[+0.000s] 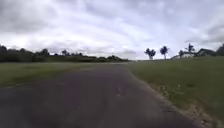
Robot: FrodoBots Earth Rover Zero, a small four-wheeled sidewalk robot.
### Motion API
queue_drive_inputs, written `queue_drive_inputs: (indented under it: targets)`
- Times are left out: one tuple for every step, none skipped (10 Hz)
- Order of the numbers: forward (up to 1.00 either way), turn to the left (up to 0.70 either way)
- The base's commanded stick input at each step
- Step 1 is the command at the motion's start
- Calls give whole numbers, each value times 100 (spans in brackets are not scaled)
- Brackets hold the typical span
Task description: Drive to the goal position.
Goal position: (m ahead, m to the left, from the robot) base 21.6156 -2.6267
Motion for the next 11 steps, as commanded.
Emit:
queue_drive_inputs:
  targets:
    - [70, 0]
    - [70, 0]
    - [70, 0]
    - [70, 0]
    - [70, 18]
    - [70, 32]
    - [70, 35]
    - [70, 35]
    - [70, 22]
    - [70, 0]
    - [70, 0]
